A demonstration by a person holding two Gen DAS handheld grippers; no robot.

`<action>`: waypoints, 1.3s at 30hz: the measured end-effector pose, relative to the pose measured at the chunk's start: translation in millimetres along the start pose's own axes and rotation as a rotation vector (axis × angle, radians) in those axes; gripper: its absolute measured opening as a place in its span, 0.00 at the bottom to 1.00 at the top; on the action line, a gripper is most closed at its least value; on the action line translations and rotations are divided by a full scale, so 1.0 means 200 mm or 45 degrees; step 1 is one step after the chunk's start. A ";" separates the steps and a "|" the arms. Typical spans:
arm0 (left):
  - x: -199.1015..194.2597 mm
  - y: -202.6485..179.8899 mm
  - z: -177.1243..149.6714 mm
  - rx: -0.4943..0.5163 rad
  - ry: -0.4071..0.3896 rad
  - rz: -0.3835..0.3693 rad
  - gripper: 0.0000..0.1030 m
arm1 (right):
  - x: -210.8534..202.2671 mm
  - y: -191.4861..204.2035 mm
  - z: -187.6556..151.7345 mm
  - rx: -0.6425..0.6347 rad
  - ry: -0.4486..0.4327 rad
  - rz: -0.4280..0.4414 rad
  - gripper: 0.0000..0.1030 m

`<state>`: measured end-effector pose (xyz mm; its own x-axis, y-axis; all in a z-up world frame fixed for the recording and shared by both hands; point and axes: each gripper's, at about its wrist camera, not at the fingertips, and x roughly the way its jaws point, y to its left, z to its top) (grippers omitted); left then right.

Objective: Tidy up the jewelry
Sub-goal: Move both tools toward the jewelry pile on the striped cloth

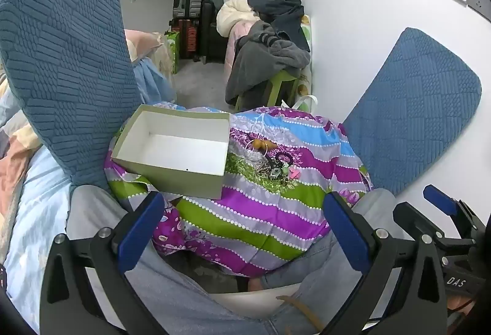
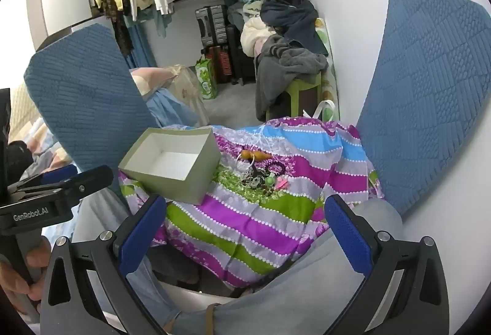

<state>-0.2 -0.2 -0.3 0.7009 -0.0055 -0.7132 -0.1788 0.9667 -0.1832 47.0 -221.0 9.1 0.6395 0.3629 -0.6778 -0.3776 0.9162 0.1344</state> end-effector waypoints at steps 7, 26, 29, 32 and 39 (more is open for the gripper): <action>-0.01 -0.01 0.00 0.000 -0.004 0.010 0.99 | 0.01 0.01 0.00 0.005 -0.013 0.001 1.00; 0.03 0.07 0.04 -0.034 0.023 0.001 0.99 | 0.07 0.05 0.02 0.015 -0.019 0.011 1.00; 0.04 0.09 0.04 -0.038 0.024 0.002 0.99 | 0.09 0.04 0.04 0.030 -0.016 0.018 1.00; 0.06 0.10 0.04 -0.044 0.024 0.003 0.99 | 0.11 0.05 0.06 -0.009 -0.013 0.013 1.00; 0.14 0.11 0.03 -0.042 0.055 0.006 0.99 | 0.14 0.04 0.05 -0.010 -0.059 -0.015 1.00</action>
<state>20.1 21.8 -20.0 0.6698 -0.0127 -0.7424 -0.2050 0.9578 -0.2013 67.7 -202.3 -1.5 0.6744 0.3594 -0.6450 -0.3746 0.9193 0.1206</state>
